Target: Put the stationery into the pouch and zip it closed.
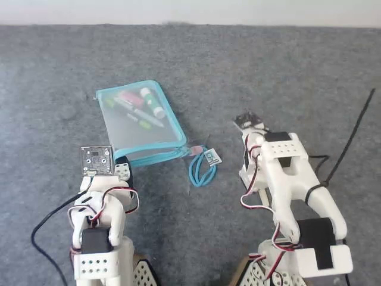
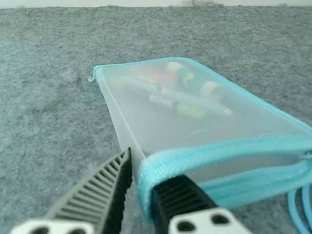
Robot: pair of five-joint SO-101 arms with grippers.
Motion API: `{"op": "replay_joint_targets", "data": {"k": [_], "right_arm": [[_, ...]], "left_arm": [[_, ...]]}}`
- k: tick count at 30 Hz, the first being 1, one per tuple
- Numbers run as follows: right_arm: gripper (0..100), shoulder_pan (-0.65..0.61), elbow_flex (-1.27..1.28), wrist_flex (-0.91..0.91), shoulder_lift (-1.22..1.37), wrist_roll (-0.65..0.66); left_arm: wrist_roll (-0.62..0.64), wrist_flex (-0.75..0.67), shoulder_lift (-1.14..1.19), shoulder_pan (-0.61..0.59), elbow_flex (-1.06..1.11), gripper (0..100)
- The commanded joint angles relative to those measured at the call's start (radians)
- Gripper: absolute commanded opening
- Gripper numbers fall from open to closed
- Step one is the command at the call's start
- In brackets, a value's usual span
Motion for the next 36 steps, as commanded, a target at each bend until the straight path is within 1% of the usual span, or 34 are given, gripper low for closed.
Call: {"op": "replay_joint_targets", "data": {"k": [1,4,6,9,10,13,15,16,19,23,26,28,30,33,35,36], "right_arm": [[22.4,-0.008,0.051,-0.068,-0.054,-0.014],[20.9,-0.01,0.084,-0.082,-0.054,-0.014],[14.7,-0.008,0.094,-0.082,-0.054,-0.014],[1.7,-0.008,0.098,-0.082,-0.062,-0.008],[0.2,-0.007,0.097,-0.077,-0.068,-0.005],[2.5,-0.007,0.071,-0.03,-0.105,-0.005],[2.5,-0.012,0.034,0.042,-0.163,0.0],[2.5,-0.015,0.011,0.082,-0.197,0.023],[2.5,-0.016,-0.097,0.237,-0.321,0.106],[2.5,-0.028,-0.285,0.458,-0.472,0.164],[2.5,-0.12,-0.427,0.615,-0.53,0.17],[2.5,-0.229,-0.496,0.68,-0.544,0.155],[2.5,-0.332,-0.503,0.676,-0.541,0.107],[2.5,-0.493,-0.488,0.668,-0.504,0.069],[2.5,-0.565,-0.479,0.668,-0.461,0.066],[2.5,-0.576,-0.483,0.665,-0.437,0.066]], "left_arm": [[-0.002,0.003,-0.018,0.009,-0.01,1],[-0.002,0.003,-0.018,0.006,-0.01,1],[-0.002,0.003,-0.018,0.006,-0.01,1],[-0.002,0.003,-0.018,0.006,-0.01,1],[-0.002,0.003,-0.018,0.006,-0.01,1],[-0.002,0.003,-0.017,0.006,-0.01,1],[-0.002,0.003,-0.017,0.006,-0.01,1],[-0.002,0.003,-0.017,0.006,-0.01,1],[-0.002,0.003,-0.017,0.006,-0.01,1],[-0.002,0.003,-0.017,0.011,-0.01,1],[-0.002,0.003,-0.017,0.011,-0.01,1],[-0.002,0.003,-0.017,0.011,-0.01,1],[-0.002,0.003,-0.017,0.011,-0.01,1],[-0.002,0.003,-0.017,0.009,-0.01,1],[-0.002,0.003,-0.017,0.009,-0.01,1],[-0.002,0.003,-0.017,0.009,-0.01,1]]}}
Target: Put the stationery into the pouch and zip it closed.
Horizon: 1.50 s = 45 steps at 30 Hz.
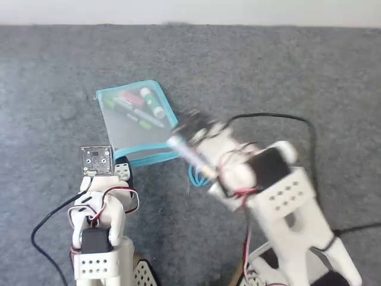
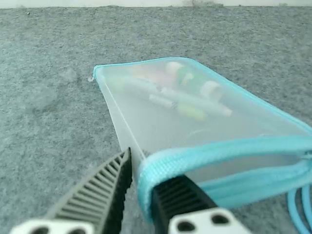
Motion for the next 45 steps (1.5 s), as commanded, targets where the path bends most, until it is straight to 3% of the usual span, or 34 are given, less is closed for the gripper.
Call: {"op": "replay_joint_targets", "data": {"k": [1,15,28,31,39,45], "right_arm": [[2.5,-0.077,-0.048,0.019,0.068,-0.023],[2.6,-0.079,-0.221,-0.09,0.291,-0.072],[3.4,-0.11,-0.575,-0.352,0.803,-0.08],[11.0,-0.153,-0.657,-0.371,0.901,-0.081],[44.6,-0.216,-0.778,-0.381,0.969,-0.08],[49.0,-0.147,-0.807,-0.249,0.816,-0.118]], "left_arm": [[-0.002,0.003,-0.017,0.009,-0.01,1],[-0.002,0.003,-0.017,0.011,-0.01,1],[-0.002,0.003,-0.017,0.011,-0.01,1],[-0.002,0.003,-0.018,0.011,-0.01,1],[-0.002,0.0,-0.018,0.012,-0.01,1],[-0.002,-0.003,-0.018,0.012,-0.01,1]]}}
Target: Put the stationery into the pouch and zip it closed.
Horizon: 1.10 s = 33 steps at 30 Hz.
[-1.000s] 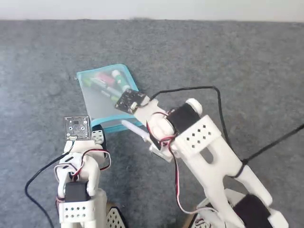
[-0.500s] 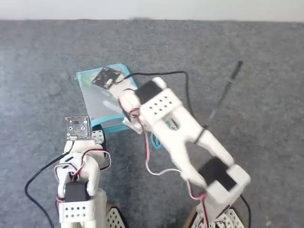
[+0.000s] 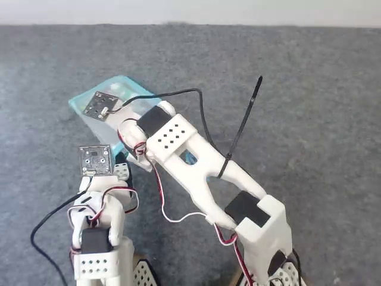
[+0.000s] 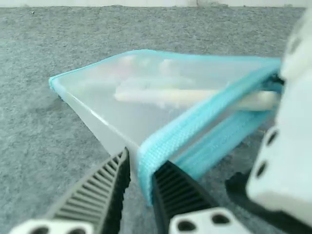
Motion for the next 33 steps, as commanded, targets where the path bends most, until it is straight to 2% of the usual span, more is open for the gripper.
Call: {"op": "replay_joint_targets", "data": {"k": [1,6,10,14,18,21,24,29,33], "right_arm": [[49.0,0.077,-0.069,0.041,-0.188,-0.026],[49.0,0.159,-0.029,0.074,-0.426,-0.031],[49.0,0.197,0.201,-0.005,-0.602,-0.064],[49.0,0.242,0.595,-0.255,-0.765,-0.06],[49.0,0.269,1.03,-0.653,-0.888,-0.054],[48.9,0.272,1.237,-0.915,-0.905,-0.055],[43.2,0.265,1.272,-0.941,-0.846,-0.068],[24.8,0.265,1.211,-0.954,-0.713,-0.215],[27.3,0.263,1.131,-0.954,-0.604,-0.255]], "left_arm": [[-0.009,-0.002,-0.018,0.014,-0.01,1],[-0.009,0.002,-0.018,0.012,-0.01,1],[-0.009,0.0,-0.018,0.012,-0.01,1],[-0.009,0.002,-0.018,0.012,-0.01,1],[-0.009,0.002,-0.018,0.011,-0.01,1],[-0.009,0.002,-0.018,0.012,-0.01,1],[-0.009,0.0,-0.018,0.012,-0.01,1],[-0.009,-0.003,-0.018,0.014,-0.01,1],[-0.009,-0.003,-0.018,0.014,-0.01,1]]}}
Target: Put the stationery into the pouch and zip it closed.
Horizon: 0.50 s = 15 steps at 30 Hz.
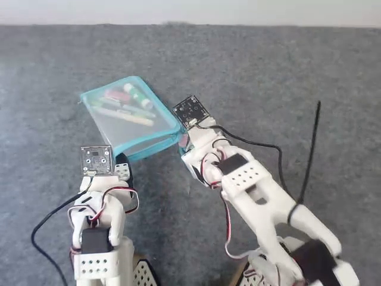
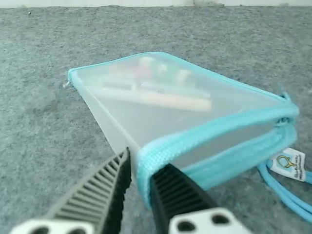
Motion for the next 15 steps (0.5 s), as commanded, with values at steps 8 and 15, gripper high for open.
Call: {"op": "replay_joint_targets", "data": {"k": [8,15], "right_arm": [[32.2,0.001,-0.198,-0.015,0.177,-0.046],[32.5,-0.067,-0.198,-0.064,0.186,-0.132]], "left_arm": [[-0.003,-0.003,-0.018,0.014,-0.01,1],[-0.003,-0.005,-0.018,0.014,-0.01,1]]}}
